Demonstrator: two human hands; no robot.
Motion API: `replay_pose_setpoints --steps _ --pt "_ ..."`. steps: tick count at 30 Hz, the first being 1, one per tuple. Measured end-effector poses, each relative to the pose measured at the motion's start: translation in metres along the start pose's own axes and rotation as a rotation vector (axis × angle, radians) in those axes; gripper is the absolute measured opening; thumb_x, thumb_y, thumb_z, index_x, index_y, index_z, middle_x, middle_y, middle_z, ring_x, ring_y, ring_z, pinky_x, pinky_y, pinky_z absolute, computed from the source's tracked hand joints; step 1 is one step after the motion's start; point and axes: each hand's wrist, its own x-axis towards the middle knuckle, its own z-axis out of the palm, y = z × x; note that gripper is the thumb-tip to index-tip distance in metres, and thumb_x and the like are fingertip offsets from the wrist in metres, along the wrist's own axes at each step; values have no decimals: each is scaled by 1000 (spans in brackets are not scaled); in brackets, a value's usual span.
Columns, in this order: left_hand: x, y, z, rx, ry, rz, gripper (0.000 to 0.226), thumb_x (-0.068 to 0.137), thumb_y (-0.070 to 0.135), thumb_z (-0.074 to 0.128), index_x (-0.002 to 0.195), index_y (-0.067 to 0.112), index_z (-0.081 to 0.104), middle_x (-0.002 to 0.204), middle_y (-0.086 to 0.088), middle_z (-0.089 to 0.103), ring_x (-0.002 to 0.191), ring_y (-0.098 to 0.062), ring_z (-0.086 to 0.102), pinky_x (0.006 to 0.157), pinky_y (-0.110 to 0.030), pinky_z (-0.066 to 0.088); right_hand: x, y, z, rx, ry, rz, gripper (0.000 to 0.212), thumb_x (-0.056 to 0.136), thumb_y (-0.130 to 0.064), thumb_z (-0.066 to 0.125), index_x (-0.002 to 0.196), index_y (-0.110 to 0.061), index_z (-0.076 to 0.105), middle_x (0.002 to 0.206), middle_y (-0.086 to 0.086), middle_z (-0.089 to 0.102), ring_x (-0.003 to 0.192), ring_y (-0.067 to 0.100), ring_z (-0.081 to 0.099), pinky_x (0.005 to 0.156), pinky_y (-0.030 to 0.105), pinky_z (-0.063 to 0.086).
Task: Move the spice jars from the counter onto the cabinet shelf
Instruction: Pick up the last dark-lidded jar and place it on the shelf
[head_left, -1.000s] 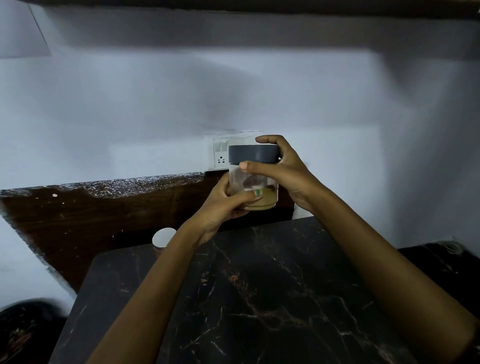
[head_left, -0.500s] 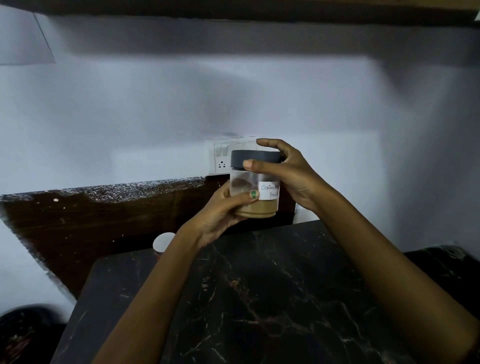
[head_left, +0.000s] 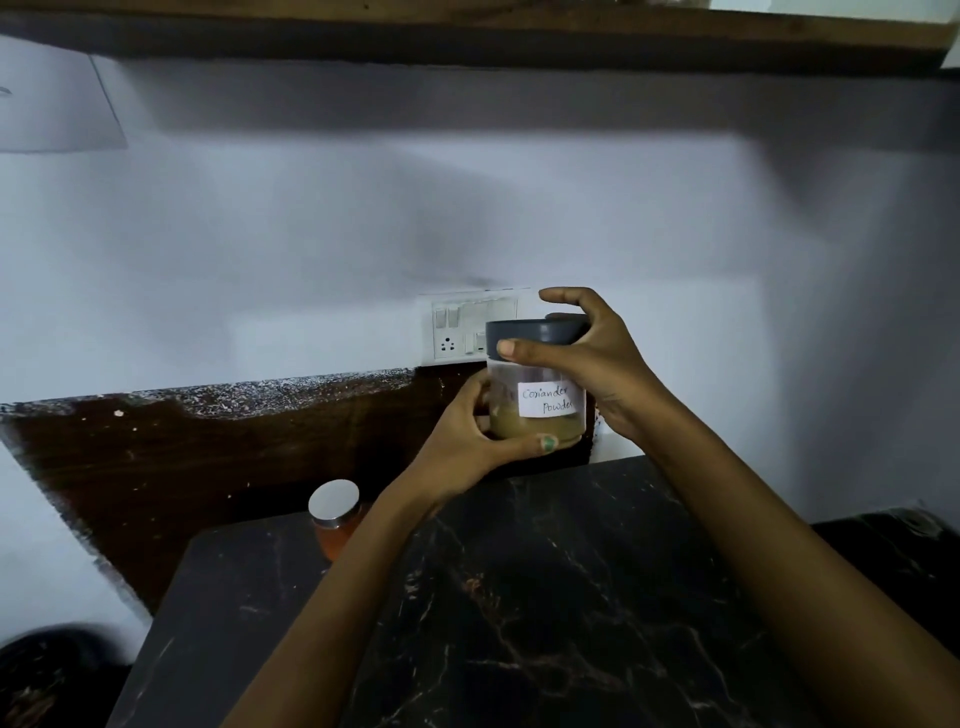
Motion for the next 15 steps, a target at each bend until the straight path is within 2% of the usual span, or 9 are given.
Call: replay_pose_setpoints --steps 5,8,10,13,15 --pt "1 5 3 70 39 53 79 63 21 85 131 20 45 122 3 61 100 -6 65 80 -20 55 -3 -4 -4 -1 12 -17 73 60 -22 86 121 -29 49 113 4 57 95 14 64 77 29 58" --pt "1 11 5 86 84 61 83 62 21 85 133 20 42 125 3 58 103 -9 64 81 -22 56 -4 -10 -11 108 -11 23 60 73 -32 76 125 -27 46 108 1 61 82 4 69 61 18 55" --pt "2 15 9 66 103 88 81 62 17 85 131 22 44 120 7 60 99 -2 64 75 -17 55 -5 -13 -16 212 -12 37 49 85 -36 62 128 -19 45 105 -1 63 81 1 68 61 18 54" --pt "7 23 15 18 125 126 74 62 12 86 122 30 48 105 16 67 94 6 64 70 -11 52 -8 -11 -23 231 18 78 44 95 -39 41 127 -11 49 121 11 60 110 22 61 85 33 52" --pt "13 29 21 -25 151 156 72 60 11 87 117 35 49 99 21 69 93 5 65 69 -11 51 -13 -9 -25 223 46 80 40 96 -36 36 121 -12 55 116 14 64 106 25 62 81 32 51"
